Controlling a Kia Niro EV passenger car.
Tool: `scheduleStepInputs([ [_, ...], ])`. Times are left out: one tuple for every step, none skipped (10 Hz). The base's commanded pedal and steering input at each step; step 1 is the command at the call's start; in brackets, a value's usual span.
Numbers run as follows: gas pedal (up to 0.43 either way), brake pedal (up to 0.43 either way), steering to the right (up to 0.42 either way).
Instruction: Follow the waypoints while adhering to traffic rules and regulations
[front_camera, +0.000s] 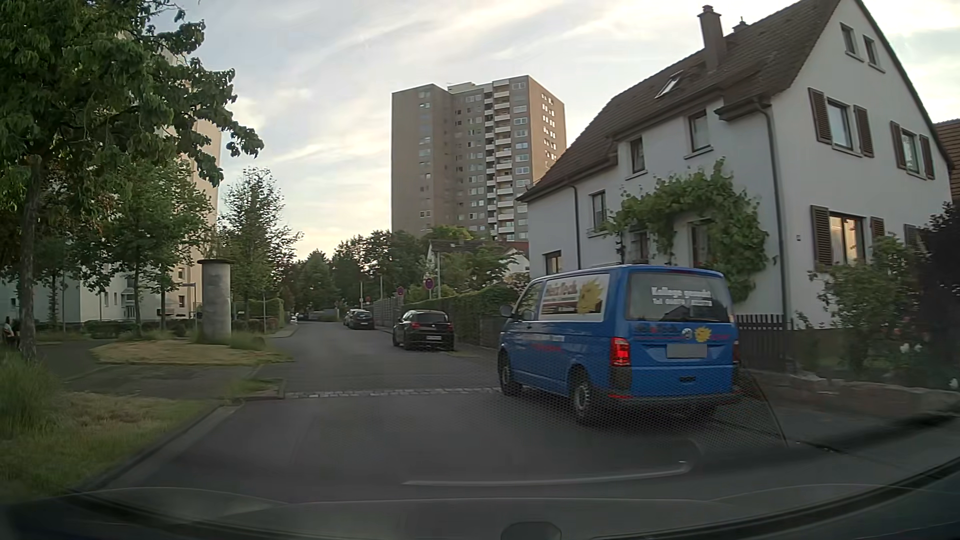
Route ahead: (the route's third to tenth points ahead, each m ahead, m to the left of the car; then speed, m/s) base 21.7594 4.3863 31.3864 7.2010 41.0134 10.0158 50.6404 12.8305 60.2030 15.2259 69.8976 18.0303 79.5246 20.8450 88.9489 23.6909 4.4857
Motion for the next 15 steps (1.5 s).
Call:
scheduleStepInputs([
  [0.020,0.000,-0.326],
  [0.020,0.000,-0.304],
  [0.020,0.000,-0.286],
  [0.020,0.000,-0.257],
  [0.020,0.000,-0.221],
  [0.020,0.000,-0.189],
  [0.020,0.000,-0.135],
  [0.020,0.000,-0.094],
  [0.020,0.000,-0.051],
  [0.020,0.000,-0.019],
  [0.020,0.000,0.010],
  [0.020,0.000,0.034],
  [0.020,0.000,0.051],
  [0.020,0.000,0.060],
  [0.020,0.000,0.063],
])
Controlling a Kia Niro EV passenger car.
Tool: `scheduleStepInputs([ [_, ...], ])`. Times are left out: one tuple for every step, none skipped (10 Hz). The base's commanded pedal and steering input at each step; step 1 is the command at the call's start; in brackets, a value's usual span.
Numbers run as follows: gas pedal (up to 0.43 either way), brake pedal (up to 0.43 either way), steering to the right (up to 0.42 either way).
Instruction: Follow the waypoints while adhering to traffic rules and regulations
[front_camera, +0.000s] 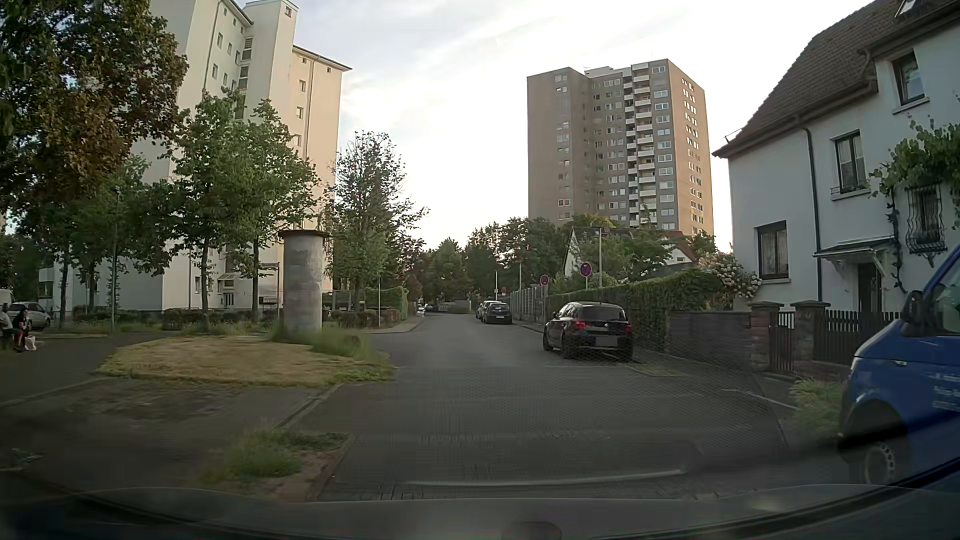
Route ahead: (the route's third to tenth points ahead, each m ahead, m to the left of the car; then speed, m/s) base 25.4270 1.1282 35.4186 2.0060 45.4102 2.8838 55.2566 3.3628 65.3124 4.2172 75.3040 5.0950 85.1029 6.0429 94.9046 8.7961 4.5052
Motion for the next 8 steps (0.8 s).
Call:
scheduleStepInputs([
  [0.020,0.000,0.059],
  [0.020,0.000,0.052],
  [0.020,0.000,0.040],
  [0.020,0.000,0.025],
  [0.020,0.000,0.014],
  [0.020,0.000,0.005],
  [0.028,0.000,0.002],
  [0.047,0.000,-0.002],
])
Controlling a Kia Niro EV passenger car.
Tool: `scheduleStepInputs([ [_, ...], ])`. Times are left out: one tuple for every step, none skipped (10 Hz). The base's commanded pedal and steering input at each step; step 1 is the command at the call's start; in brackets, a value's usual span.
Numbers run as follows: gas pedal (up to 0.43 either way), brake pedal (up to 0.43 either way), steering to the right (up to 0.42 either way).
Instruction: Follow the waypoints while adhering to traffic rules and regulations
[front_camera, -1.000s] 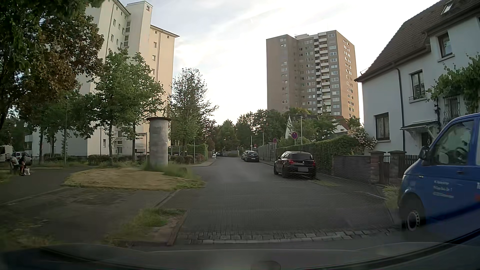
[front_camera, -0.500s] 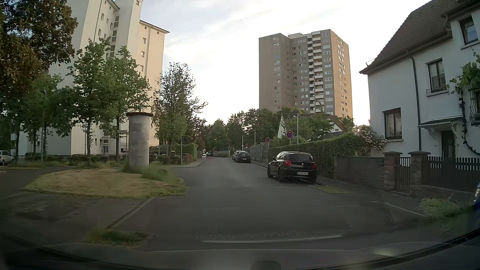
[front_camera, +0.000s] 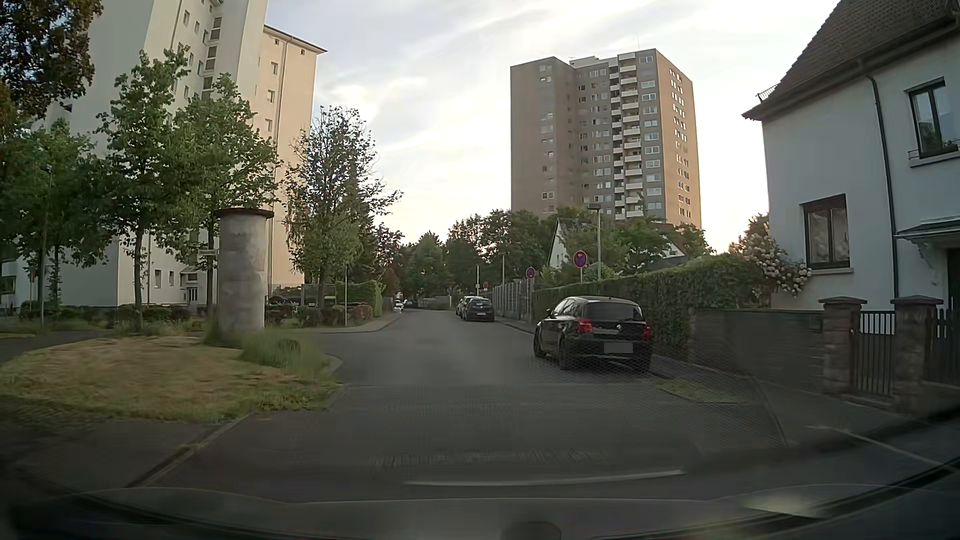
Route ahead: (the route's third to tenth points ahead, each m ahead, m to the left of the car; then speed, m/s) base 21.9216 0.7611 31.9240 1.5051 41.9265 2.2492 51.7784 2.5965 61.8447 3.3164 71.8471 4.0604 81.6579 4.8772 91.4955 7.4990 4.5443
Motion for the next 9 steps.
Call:
scheduleStepInputs([
  [0.039,0.000,-0.002],
  [0.039,0.000,-0.004],
  [0.039,0.000,-0.011],
  [0.047,0.000,-0.022],
  [0.047,0.000,-0.031],
  [0.059,0.000,-0.041],
  [0.059,0.000,-0.046],
  [0.059,0.000,-0.047],
  [0.059,0.000,-0.055],
])
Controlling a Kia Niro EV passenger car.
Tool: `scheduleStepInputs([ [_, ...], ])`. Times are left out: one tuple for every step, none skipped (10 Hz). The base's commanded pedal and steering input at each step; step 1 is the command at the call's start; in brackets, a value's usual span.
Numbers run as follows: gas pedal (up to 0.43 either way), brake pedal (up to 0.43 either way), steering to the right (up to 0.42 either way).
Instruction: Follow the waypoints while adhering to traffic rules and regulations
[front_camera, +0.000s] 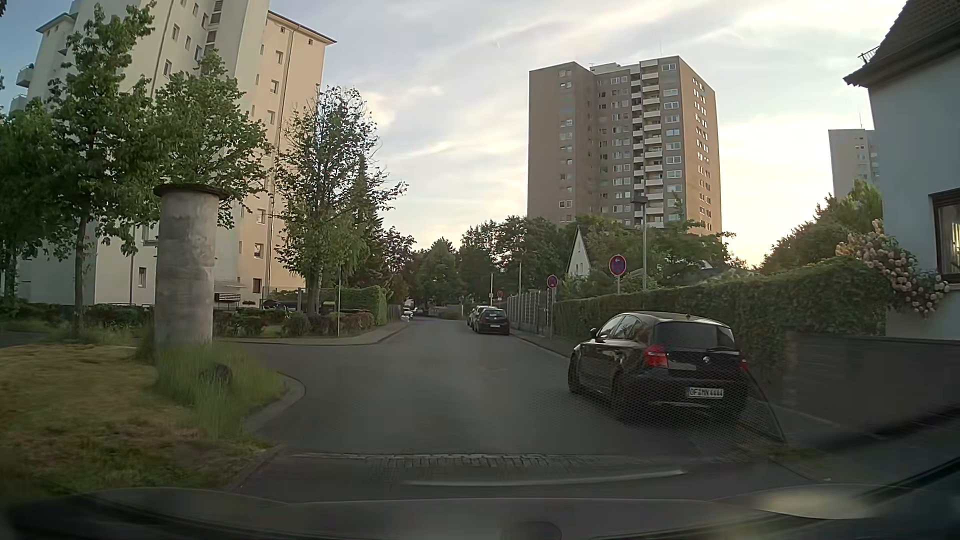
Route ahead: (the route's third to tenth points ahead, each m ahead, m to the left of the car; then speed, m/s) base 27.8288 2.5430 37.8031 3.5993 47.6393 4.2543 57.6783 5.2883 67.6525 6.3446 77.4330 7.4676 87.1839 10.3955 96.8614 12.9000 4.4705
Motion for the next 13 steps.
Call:
scheduleStepInputs([
  [0.059,0.000,-0.065],
  [0.059,0.000,-0.081],
  [0.059,0.000,-0.086],
  [0.059,0.000,-0.085],
  [0.059,0.000,-0.083],
  [0.059,0.000,-0.083],
  [0.067,0.000,-0.083],
  [0.067,0.000,-0.082],
  [0.067,0.000,-0.078],
  [0.067,0.000,-0.070],
  [0.067,0.000,-0.057],
  [0.079,0.000,-0.049],
  [0.087,0.000,-0.038],
])
